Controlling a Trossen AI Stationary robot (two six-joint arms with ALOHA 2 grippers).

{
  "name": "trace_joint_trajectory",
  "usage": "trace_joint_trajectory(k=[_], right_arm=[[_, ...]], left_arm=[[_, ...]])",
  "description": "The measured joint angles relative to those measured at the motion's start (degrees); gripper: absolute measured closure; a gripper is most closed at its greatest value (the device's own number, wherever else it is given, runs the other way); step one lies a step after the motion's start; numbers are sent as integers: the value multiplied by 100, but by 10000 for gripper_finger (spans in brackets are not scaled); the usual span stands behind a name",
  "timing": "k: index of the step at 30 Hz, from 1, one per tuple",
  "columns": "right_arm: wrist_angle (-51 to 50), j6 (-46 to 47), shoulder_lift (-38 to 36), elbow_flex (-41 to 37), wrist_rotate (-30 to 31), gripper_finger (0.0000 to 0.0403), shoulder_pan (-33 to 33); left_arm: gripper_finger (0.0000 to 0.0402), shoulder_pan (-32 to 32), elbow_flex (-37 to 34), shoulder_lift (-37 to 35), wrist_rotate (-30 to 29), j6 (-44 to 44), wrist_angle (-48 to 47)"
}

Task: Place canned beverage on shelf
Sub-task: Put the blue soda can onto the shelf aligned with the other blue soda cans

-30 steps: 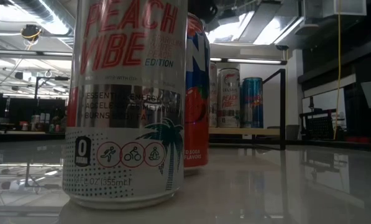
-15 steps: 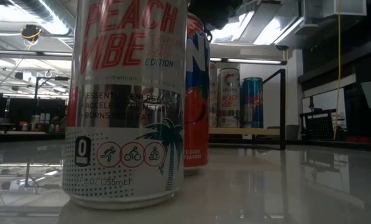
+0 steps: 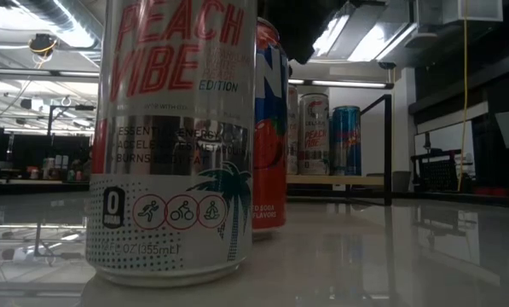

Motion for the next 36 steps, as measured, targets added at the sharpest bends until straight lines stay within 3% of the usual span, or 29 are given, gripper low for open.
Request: trace_joint_trajectory(k=[30, 36], right_arm=[[-5, 19, 278, 2, 149, 40, 0], [-485, 256, 278, 220, 144, 40, 0]], left_arm=[[74, 2, -1, 3, 0, 7, 22], [74, 2, -1, 3, 0, 8, 20]])
